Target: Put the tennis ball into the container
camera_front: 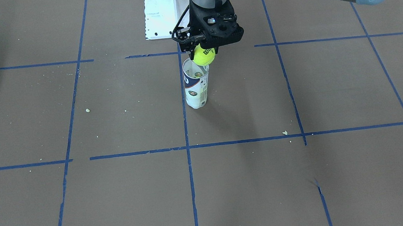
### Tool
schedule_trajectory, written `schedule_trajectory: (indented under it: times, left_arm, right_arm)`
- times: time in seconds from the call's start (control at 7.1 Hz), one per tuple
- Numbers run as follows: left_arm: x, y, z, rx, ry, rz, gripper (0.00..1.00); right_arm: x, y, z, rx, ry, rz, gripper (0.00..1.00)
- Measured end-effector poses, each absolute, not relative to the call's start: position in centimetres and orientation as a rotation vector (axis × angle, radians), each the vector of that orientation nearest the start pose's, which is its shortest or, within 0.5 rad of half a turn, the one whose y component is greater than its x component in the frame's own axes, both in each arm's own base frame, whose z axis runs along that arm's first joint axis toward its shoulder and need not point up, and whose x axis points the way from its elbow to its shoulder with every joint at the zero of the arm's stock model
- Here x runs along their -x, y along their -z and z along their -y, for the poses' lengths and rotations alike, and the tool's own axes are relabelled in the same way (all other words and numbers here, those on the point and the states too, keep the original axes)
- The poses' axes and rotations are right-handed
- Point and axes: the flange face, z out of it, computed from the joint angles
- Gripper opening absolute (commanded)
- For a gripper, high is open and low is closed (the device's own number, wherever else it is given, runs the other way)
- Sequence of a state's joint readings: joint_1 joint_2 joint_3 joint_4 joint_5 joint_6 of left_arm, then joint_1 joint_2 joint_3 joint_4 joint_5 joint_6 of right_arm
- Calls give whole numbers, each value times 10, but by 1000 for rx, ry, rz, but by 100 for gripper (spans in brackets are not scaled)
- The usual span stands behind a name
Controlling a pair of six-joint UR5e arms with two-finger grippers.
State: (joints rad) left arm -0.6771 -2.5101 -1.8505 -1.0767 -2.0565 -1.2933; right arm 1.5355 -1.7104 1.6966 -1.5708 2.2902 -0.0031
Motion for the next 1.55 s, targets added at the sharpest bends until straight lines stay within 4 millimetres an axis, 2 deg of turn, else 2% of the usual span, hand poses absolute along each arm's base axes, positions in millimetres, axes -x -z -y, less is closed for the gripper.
schedule_trajectory:
  times: [0.28,0.42,0.56,1.13,1.41,1.55]
  left_arm:
    - [-435,-46,449,93,188,-841,0]
    - [-437,-46,449,94,184,-841,14]
    - [-438,-46,448,94,182,-842,99]
    - [-438,-47,447,85,173,-857,100]
    - [-428,-48,441,64,162,-874,100]
    - [-416,-64,437,38,138,-892,100]
  right_arm:
    - [-52,-665,434,25,32,719,100]
    - [-52,-665,434,25,32,719,100]
    - [-52,-665,434,25,32,719,100]
    - [-52,-665,434,25,32,719,100]
    - [-52,-665,434,25,32,719,100]
    - [-52,-665,434,25,32,719,100]
